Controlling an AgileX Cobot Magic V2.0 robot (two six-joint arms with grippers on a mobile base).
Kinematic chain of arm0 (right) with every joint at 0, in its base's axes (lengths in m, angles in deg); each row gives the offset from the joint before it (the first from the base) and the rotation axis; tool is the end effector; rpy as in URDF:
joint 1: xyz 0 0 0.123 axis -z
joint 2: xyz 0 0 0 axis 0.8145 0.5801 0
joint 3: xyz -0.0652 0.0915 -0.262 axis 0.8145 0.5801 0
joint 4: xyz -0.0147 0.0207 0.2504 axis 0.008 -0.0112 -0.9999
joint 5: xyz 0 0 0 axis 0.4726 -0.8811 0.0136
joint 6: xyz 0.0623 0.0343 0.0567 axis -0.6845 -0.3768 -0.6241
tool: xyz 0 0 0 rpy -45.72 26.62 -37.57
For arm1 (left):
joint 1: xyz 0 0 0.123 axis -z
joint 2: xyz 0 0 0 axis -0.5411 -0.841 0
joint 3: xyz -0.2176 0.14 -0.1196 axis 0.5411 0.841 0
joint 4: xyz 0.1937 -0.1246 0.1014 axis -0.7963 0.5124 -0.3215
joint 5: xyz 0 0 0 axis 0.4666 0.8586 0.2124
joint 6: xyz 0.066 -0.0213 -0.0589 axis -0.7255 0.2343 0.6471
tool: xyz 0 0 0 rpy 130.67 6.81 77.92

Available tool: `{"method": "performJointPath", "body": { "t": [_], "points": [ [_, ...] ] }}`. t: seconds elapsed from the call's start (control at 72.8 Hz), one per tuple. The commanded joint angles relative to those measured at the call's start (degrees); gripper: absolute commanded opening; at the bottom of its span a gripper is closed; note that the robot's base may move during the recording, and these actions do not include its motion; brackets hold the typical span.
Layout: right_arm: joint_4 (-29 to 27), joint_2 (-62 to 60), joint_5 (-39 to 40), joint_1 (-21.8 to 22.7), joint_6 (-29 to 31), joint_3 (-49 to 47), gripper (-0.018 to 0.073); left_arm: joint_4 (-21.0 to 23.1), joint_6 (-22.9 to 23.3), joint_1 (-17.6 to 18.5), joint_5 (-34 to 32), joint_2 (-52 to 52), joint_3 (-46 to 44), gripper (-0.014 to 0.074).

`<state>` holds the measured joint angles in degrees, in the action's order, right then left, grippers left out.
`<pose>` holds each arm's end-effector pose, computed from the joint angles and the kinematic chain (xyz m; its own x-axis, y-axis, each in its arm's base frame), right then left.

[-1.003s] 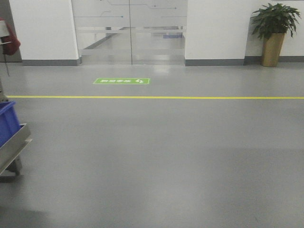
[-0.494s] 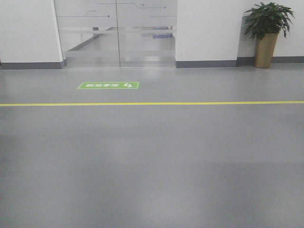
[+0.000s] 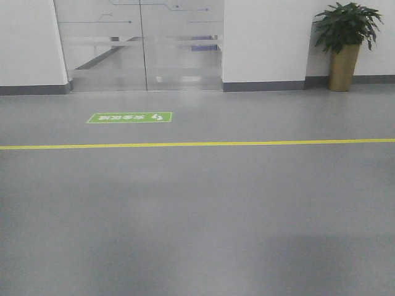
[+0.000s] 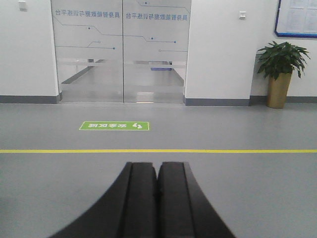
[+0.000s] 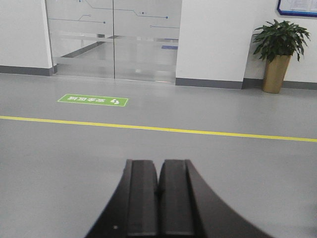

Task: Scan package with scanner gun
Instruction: 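Drive the base forward toward the glass doors, then turn the base toward the red table and approach it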

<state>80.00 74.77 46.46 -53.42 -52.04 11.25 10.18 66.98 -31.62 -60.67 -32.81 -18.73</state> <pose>0.0567 -0.0007 0.2048 -0.0041 0.0135 -0.9999 0.0156 0.9998 0.0134 0.0565 -0.0011 0.2124 0.0816 0.0103 -0.9966 0.0189 0.9998 0.0119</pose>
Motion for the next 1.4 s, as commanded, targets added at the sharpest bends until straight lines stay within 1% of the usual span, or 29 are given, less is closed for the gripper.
{"method": "performJointPath", "body": {
  "t": [0.0,1.387],
  "points": [
    [0.3,-0.2,1.0,0.3,0.1,0.0,-0.0168,0.0,0.1,0.2,-1.1,0.2,-0.1,-0.0111],
    [0.3,-0.2,1.0,0.3,0.1,0.0,-0.0168,0.0,0.1,0.2,-1.1,0.2,-0.1,-0.0111]
  ]
}}
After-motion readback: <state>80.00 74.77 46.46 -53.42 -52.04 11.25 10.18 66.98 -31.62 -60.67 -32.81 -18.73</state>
